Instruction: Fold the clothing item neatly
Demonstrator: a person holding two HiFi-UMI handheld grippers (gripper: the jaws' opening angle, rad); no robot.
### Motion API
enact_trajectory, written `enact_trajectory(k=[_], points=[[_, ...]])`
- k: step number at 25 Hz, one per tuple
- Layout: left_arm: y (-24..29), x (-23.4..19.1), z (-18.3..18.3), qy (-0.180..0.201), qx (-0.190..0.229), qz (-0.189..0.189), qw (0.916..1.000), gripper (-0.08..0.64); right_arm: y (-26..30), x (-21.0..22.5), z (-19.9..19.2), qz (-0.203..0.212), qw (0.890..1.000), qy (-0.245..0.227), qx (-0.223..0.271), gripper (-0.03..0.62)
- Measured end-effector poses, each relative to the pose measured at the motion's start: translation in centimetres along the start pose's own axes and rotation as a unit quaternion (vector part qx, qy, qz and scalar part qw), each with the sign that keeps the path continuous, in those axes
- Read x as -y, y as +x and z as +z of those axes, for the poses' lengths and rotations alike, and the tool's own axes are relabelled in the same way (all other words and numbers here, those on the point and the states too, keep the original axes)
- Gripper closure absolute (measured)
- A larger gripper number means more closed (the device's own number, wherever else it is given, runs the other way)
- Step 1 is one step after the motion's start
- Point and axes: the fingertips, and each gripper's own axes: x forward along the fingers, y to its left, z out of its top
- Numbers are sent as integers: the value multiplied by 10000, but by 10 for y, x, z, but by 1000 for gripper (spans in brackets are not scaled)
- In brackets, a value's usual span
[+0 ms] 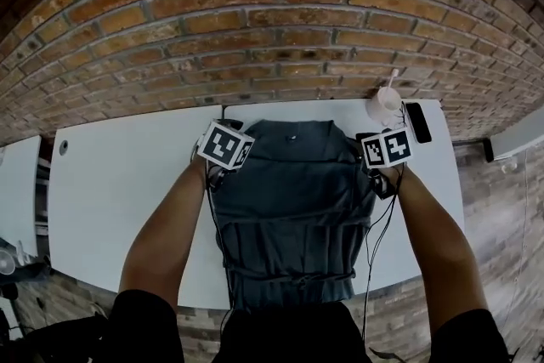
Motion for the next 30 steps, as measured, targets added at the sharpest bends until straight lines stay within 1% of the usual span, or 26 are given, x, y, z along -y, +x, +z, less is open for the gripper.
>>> enact_trajectory(k=[2,4,5,6,7,8,10,12,14,15,16,17,18,19,20,23,26,28,29,30], points=[[18,-6,-5,-27,-366,-51,9993,425,14,10,5,140,9993,351,50,474],[35,-14,-7,-71,-665,-43,9978,425,28,20,13,297,9954,907,44,459],[43,-17,-7,-117,-796,-108,9967,425,35,24,16,354,9931,1117,-29,451],[50,-18,-8,-175,-929,-240,9952,425,43,26,18,394,9917,1211,-160,451],[56,-17,-9,-232,-1065,-414,9932,425,51,26,19,436,9915,1178,-351,451],[61,-16,-11,-267,-1199,-587,9907,422,59,23,17,501,9915,1044,-587,451],[68,-15,-15,-210,-1449,-805,9859,382,74,14,12,632,9904,641,-1046,451],[75,-13,-19,-69,-1651,-887,9823,352,86,8,9,592,9888,286,-1338,451],[83,-10,-22,26,-1771,-905,9800,316,93,7,5,468,9869,45,-1542,453],[87,-9,-22,55,-1801,-856,9799,316,93,8,3,410,9861,-104,-1610,466],[90,-10,-21,82,-1818,-770,9803,318,92,8,3,376,9855,-282,-1630,499],[92,-11,-19,123,-1812,-675,9811,327,91,8,4,373,9856,-454,-1588,561],[91,-12,-16,187,-1757,-579,9826,392,89,6,6,394,9863,-592,-1489,569],[90,-13,-11,272,-1643,-487,9848,514,86,4,8,427,9877,-686,-1342,571],[87,-13,-5,365,-1486,-431,9873,548,82,1,10,470,9893,-750,-1157,571],[72,-7,9,601,-993,-472,9921,548,64,-10,18,680,9915,-986,-498,572],[45,2,18,931,-481,-414,9936,548,44,-25,22,830,9868,-1389,95,571],[25,11,26,1274,-85,-277,9914,548,30,-34,23,888,9805,-1705,405,572],[14,17,29,1512,121,-183,9883,548,23,-39,24,919,9763,-1887,523,572],[3,23,32,1791,318,-80,9833,548,15,-44,24,953,9717,-2074,616,571]])
